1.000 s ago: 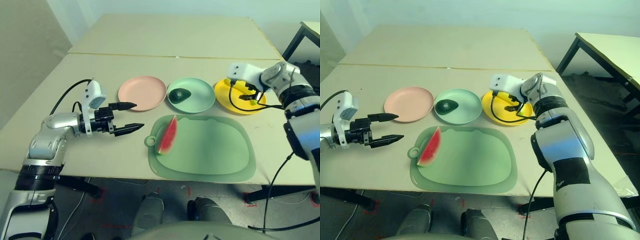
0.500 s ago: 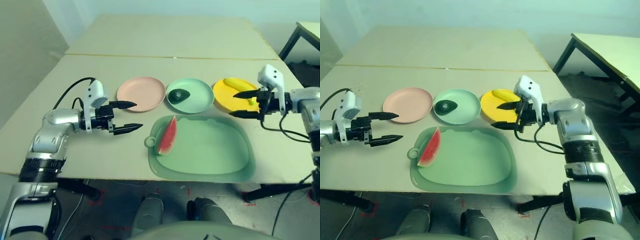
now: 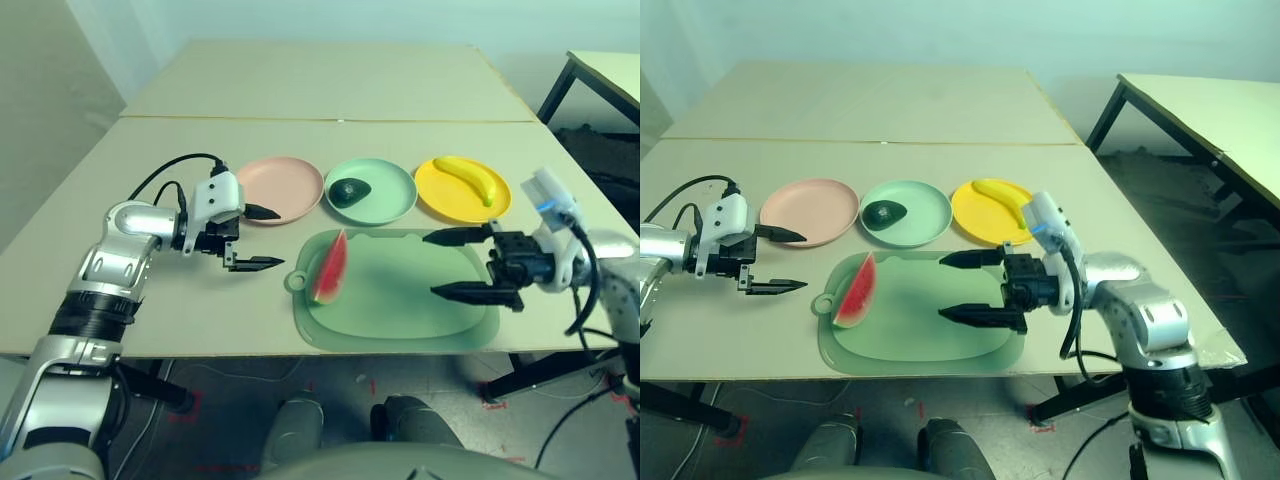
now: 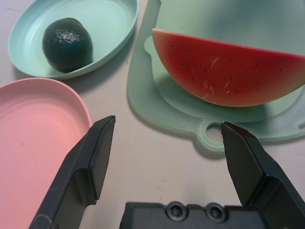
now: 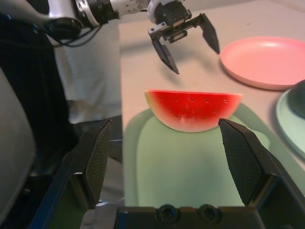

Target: Place the fruits into color-matched plates.

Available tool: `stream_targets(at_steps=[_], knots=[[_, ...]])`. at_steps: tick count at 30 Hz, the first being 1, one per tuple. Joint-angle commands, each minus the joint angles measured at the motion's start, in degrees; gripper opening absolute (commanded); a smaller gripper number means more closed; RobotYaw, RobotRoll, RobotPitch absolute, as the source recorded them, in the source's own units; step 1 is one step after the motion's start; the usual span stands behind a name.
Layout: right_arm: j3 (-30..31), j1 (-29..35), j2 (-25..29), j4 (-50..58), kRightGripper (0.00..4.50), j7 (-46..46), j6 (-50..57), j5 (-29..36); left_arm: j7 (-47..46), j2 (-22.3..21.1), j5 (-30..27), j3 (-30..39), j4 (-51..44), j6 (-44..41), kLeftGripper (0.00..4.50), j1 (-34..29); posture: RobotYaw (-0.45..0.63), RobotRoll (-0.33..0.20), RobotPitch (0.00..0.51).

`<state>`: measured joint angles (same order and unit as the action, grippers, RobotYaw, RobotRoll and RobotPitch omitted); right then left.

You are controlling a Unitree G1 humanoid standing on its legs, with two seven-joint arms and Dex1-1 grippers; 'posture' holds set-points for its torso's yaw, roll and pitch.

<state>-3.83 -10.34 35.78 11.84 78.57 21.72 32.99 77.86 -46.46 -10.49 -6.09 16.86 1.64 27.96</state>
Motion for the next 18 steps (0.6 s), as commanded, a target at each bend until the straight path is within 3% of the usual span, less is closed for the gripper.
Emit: stream_targets(at_steps=[1, 6, 12, 18], knots=[[-1.58, -0.28, -1.02, -4.09, 4.49, -0.05, -6.82, -0.92, 0.57, 0.18, 0.90, -0.91, 0.57, 1.00, 4.50, 0.07, 0.06, 0.000, 0.067], [-1.77, -2.84, -1.33, -10.32, 4.49, 1.54, -13.72, -0.60, 2.50, 0.77, 1.79, -1.98, 1.69, 5.56, 4.50, 2.86, 0.07, 0.000, 0.066], [-0.22, -2.65, -0.64, -13.21, 4.49, 3.48, -17.19, -1.51, 8.60, 3.97, 5.65, -7.40, 7.00, 22.84, 4.50, 14.50, 0.08, 0.000, 0.066], [0.16, -2.68, -0.52, -13.85, 4.49, 4.03, -18.00, -1.76, 14.64, 5.46, 5.24, -15.01, 8.25, 29.02, 4.50, 22.33, 0.05, 0.000, 0.057]])
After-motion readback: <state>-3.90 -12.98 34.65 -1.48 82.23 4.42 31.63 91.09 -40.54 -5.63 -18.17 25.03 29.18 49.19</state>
